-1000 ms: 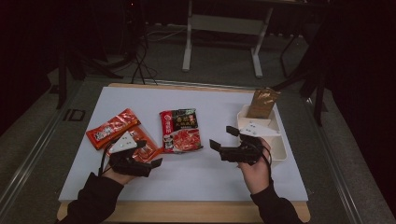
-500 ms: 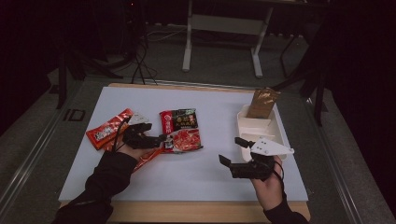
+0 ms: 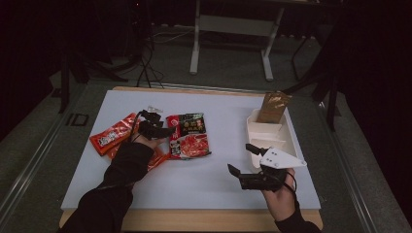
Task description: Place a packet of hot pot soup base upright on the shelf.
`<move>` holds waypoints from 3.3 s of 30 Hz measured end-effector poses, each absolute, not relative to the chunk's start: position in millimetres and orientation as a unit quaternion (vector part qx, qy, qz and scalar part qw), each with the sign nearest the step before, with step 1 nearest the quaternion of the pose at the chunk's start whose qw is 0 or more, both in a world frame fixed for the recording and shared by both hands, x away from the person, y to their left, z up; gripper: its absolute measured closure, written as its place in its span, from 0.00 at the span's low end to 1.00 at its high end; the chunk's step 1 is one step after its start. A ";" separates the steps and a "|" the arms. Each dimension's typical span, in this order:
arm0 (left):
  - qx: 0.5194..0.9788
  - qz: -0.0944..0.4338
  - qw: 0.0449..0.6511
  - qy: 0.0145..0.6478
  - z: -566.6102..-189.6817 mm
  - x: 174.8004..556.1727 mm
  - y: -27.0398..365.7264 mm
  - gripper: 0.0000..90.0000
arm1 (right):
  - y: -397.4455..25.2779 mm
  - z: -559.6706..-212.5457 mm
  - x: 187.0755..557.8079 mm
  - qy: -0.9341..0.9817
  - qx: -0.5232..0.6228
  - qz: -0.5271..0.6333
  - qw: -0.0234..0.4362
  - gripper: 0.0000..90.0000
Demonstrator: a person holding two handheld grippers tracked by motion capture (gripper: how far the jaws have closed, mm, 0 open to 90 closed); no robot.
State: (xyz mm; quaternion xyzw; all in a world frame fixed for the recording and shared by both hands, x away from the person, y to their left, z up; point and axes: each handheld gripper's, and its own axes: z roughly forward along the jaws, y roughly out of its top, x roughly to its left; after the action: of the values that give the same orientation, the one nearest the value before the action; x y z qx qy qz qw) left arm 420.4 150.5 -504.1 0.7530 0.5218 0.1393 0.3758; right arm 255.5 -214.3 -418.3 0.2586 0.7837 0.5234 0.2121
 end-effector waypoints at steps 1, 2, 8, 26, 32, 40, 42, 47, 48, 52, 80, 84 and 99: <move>0.749 0.141 0.372 0.530 -506.5 424.2 150.8 0.45 | -214.4 -418.8 255.8 0.783 0.259 0.524 0.212 0.15; 0.745 0.144 0.372 0.535 -508.7 427.6 150.9 0.47 | -214.5 -419.3 255.9 0.782 0.259 0.525 0.211 0.15; 0.727 0.141 0.363 0.565 -522.9 449.0 150.4 0.49 | -212.3 -421.1 255.4 0.785 0.254 0.525 0.209 0.15; 0.731 0.135 0.319 0.588 -537.0 475.5 135.0 0.58 | -210.3 -429.0 258.9 0.795 0.256 0.514 0.198 0.16; 0.747 0.129 0.311 0.573 -535.6 476.0 129.8 0.85 | -210.8 -429.0 260.1 0.793 0.259 0.516 0.194 0.16; 0.734 0.137 0.341 0.572 -526.1 468.7 129.5 0.97 | -214.9 -426.8 262.0 0.789 0.265 0.519 0.196 0.16; 0.731 0.141 0.356 0.564 -518.4 464.3 130.0 0.98 | -216.2 -425.3 261.9 0.785 0.268 0.521 0.200 0.16; 0.723 0.142 0.387 0.555 -506.3 455.3 131.5 0.98 | -218.3 -422.7 261.6 0.780 0.269 0.527 0.205 0.16; 0.721 0.142 0.397 0.550 -501.4 451.6 131.7 0.98 | -218.6 -422.2 261.9 0.779 0.271 0.527 0.204 0.16; 0.728 0.149 0.411 0.528 -487.9 440.5 129.3 0.98 | -220.8 -420.1 262.9 0.774 0.282 0.530 0.202 0.16; 0.724 0.185 0.513 0.422 -434.8 373.3 100.9 0.98 | -228.9 -405.5 264.6 0.768 0.276 0.539 0.208 0.15; 0.729 0.182 0.527 0.397 -426.8 364.9 98.3 0.98 | -228.8 -405.8 264.3 0.771 0.280 0.530 0.218 0.15; 0.711 0.100 0.593 0.366 -414.4 344.9 104.5 0.98 | -229.1 -398.2 265.3 0.769 0.295 0.531 0.199 0.17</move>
State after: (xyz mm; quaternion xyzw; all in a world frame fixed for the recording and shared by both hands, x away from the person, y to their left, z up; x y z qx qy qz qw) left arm 344.9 104.5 -414.4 0.7105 0.3661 0.0998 0.5926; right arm 265.3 -229.1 -398.2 0.2950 0.7691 0.5307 0.1994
